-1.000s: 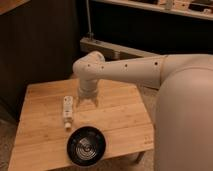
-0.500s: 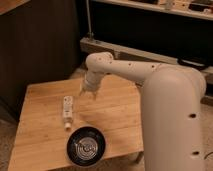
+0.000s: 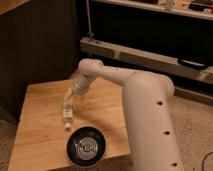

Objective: Place the bottle in the ceramic bowl

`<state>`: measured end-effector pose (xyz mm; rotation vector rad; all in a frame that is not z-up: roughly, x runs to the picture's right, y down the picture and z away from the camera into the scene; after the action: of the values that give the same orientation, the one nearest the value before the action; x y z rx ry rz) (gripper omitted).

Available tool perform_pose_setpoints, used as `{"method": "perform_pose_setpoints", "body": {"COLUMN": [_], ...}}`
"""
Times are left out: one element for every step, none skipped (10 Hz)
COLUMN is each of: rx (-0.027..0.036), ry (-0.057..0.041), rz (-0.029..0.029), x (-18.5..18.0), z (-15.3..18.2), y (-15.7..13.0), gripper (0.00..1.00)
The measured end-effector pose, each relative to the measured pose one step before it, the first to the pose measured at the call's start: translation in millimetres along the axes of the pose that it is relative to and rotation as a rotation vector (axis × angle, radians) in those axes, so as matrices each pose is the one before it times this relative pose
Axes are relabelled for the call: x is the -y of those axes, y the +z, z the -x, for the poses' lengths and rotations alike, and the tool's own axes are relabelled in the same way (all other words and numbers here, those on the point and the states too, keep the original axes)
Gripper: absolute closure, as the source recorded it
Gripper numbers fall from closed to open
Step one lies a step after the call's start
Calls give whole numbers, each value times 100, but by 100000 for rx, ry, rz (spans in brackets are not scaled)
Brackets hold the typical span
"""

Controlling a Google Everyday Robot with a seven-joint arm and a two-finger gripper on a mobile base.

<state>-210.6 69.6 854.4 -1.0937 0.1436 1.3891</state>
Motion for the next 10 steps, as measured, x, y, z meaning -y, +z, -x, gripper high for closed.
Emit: {"method": "perform_pose_setpoints", "body": {"rx": [-1673, -2547, -1277, -1275, -847, -1087, -843, -1294, -405, 33], "ry": [-1705, -413, -308, -287, -292, 614, 527, 736, -249, 52], "rz": [1250, 514, 334, -281, -179, -644, -501, -941, -88, -28], "x": [-640, 464, 11, -59, -204, 207, -7, -88, -148, 44], "z": [-8, -344, -95, -76, 35, -72, -35, -108, -83, 3], "y": [1211, 1383, 1009, 1024, 732, 458, 323, 368, 185, -26], "gripper": [35, 35, 35, 35, 35, 35, 38, 48, 56, 66]}}
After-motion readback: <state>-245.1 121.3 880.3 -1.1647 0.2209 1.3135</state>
